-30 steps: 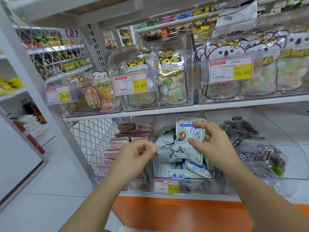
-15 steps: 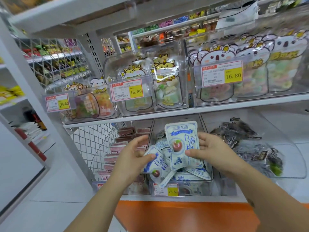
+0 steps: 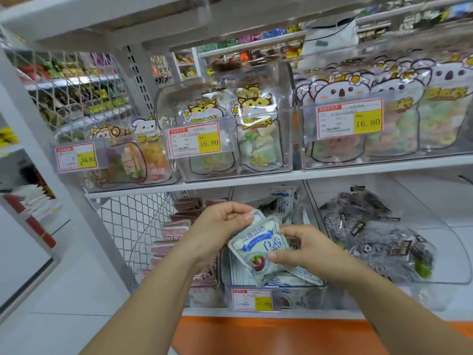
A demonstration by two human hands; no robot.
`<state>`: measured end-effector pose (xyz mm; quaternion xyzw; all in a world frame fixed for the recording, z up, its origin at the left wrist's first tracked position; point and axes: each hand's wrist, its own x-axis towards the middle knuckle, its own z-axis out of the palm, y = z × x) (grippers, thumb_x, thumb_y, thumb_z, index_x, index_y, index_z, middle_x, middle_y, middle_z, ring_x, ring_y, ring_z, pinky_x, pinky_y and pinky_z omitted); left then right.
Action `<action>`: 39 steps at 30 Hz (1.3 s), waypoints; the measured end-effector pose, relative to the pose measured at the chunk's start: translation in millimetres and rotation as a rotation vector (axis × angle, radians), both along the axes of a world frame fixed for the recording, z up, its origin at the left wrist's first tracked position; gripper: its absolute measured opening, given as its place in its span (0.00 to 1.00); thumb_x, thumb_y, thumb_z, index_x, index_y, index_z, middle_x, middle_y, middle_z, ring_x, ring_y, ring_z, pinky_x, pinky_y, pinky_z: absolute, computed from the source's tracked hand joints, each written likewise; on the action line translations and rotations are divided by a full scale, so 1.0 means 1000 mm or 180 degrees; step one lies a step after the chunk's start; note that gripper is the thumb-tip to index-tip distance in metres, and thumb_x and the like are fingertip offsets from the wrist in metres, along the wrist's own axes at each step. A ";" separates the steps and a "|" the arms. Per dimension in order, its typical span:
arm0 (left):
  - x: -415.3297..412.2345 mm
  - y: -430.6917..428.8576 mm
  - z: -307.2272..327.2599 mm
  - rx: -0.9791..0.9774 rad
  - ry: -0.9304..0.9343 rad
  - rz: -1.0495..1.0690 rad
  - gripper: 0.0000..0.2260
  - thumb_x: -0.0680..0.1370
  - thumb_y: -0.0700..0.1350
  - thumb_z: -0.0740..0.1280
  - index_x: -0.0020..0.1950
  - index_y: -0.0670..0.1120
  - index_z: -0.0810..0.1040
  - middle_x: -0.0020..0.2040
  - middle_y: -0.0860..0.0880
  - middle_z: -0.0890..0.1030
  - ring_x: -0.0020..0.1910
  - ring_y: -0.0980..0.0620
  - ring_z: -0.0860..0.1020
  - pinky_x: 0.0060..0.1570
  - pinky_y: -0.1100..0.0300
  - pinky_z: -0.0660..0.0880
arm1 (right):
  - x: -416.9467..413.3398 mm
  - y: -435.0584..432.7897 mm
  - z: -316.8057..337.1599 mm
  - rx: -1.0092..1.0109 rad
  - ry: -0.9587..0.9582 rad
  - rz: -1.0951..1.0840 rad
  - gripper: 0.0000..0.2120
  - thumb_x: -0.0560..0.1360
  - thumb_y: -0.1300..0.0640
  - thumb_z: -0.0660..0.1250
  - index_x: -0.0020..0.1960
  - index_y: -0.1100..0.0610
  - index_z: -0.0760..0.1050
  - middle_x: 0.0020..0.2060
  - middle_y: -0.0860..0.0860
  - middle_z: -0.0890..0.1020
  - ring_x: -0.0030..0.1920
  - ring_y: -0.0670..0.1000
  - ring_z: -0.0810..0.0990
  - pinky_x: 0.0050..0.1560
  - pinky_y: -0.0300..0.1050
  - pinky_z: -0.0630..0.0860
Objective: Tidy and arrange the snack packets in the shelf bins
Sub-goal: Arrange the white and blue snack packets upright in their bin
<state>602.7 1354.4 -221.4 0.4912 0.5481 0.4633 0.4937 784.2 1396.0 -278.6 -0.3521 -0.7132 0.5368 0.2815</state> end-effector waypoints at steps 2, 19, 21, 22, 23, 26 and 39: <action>-0.001 0.003 -0.003 0.0057 -0.0032 0.0025 0.04 0.75 0.38 0.66 0.44 0.44 0.80 0.35 0.48 0.83 0.33 0.55 0.81 0.33 0.63 0.77 | -0.003 -0.002 0.000 0.0034 0.0058 0.0037 0.11 0.70 0.58 0.74 0.52 0.54 0.79 0.50 0.46 0.84 0.52 0.44 0.82 0.59 0.46 0.76; -0.045 -0.012 -0.036 0.0617 0.2428 -0.0388 0.24 0.66 0.51 0.77 0.59 0.62 0.72 0.46 0.60 0.81 0.43 0.64 0.78 0.45 0.63 0.75 | -0.047 0.007 -0.020 0.0641 -0.0172 -0.0535 0.15 0.61 0.53 0.79 0.37 0.49 0.73 0.38 0.43 0.79 0.40 0.38 0.77 0.44 0.32 0.72; -0.047 -0.008 -0.040 0.0683 0.2496 -0.0367 0.24 0.67 0.50 0.76 0.60 0.61 0.72 0.45 0.59 0.81 0.43 0.64 0.78 0.44 0.63 0.75 | -0.052 0.006 -0.017 0.0873 -0.0295 -0.0576 0.16 0.61 0.54 0.79 0.37 0.52 0.72 0.33 0.43 0.75 0.34 0.39 0.71 0.38 0.33 0.68; -0.048 -0.007 -0.040 0.0739 0.2451 -0.0301 0.23 0.67 0.48 0.76 0.59 0.61 0.73 0.44 0.59 0.82 0.42 0.63 0.78 0.43 0.64 0.75 | -0.052 0.007 -0.013 0.0895 -0.0334 -0.0520 0.15 0.62 0.54 0.79 0.37 0.53 0.72 0.34 0.44 0.75 0.35 0.42 0.73 0.39 0.35 0.69; -0.051 -0.007 -0.041 0.0803 0.2385 -0.0217 0.22 0.68 0.46 0.76 0.57 0.62 0.74 0.43 0.60 0.82 0.41 0.64 0.78 0.41 0.67 0.74 | -0.050 0.009 -0.009 0.0853 -0.0348 -0.0427 0.14 0.63 0.54 0.79 0.38 0.53 0.73 0.36 0.44 0.78 0.39 0.43 0.76 0.43 0.36 0.71; -0.060 -0.009 -0.038 0.0968 0.2206 0.0125 0.21 0.68 0.43 0.76 0.48 0.64 0.72 0.42 0.62 0.82 0.41 0.65 0.78 0.39 0.70 0.73 | -0.039 0.029 0.005 0.0922 -0.0920 -0.0131 0.09 0.65 0.51 0.77 0.41 0.48 0.77 0.41 0.43 0.82 0.45 0.39 0.80 0.47 0.31 0.73; -0.066 -0.014 -0.045 0.0810 0.1721 0.0397 0.19 0.69 0.43 0.76 0.52 0.61 0.74 0.43 0.63 0.83 0.41 0.63 0.81 0.41 0.64 0.77 | -0.056 0.031 -0.025 0.2358 -0.3736 0.0984 0.15 0.71 0.55 0.67 0.32 0.52 0.63 0.28 0.48 0.65 0.30 0.51 0.63 0.55 0.46 0.61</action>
